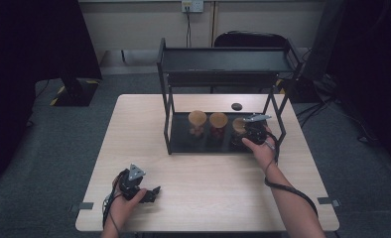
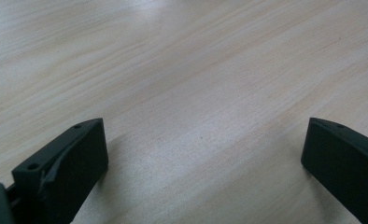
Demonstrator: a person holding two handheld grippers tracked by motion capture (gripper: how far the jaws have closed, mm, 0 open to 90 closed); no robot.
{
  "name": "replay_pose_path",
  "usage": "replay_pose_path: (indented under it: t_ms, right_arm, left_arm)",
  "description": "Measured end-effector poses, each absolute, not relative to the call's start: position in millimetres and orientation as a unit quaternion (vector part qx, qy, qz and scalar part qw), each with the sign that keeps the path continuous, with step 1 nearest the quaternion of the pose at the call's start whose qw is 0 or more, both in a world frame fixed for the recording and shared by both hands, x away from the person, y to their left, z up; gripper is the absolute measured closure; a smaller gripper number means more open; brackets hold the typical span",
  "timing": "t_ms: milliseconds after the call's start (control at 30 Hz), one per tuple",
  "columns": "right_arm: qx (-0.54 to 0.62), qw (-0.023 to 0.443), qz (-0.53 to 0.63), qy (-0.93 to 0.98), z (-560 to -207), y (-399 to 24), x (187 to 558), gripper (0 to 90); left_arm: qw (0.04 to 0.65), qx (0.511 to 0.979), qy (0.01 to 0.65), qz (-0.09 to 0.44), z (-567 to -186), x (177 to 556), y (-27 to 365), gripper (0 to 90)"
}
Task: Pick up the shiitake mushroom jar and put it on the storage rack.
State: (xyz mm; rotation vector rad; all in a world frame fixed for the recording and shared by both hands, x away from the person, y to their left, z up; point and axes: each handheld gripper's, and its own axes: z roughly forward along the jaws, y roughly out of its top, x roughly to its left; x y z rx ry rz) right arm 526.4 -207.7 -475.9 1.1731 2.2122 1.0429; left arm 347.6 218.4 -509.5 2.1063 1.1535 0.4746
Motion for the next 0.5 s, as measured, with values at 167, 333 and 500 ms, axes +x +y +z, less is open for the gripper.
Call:
replay_pose_path:
  t_ms: [167, 333, 500]
  right_arm:
    - [0.423, 0.214, 0.375, 0.797, -475.8, -207.0, 527.8, 25.5]
    - [0.425, 0.214, 0.374, 0.796, -475.6, -206.0, 529.6, 25.5]
    - [0.426, 0.215, 0.374, 0.795, -475.7, -205.4, 531.3, 25.5]
  left_arm:
    - [0.34, 0.809, 0.443, 0.182, -509.5, 347.6, 218.4, 0.0]
    - [0.34, 0.809, 0.443, 0.182, -509.5, 347.6, 218.4, 0.0]
    - [0.34, 0.809, 0.443, 0.182, -509.5, 347.6, 218.4, 0.0]
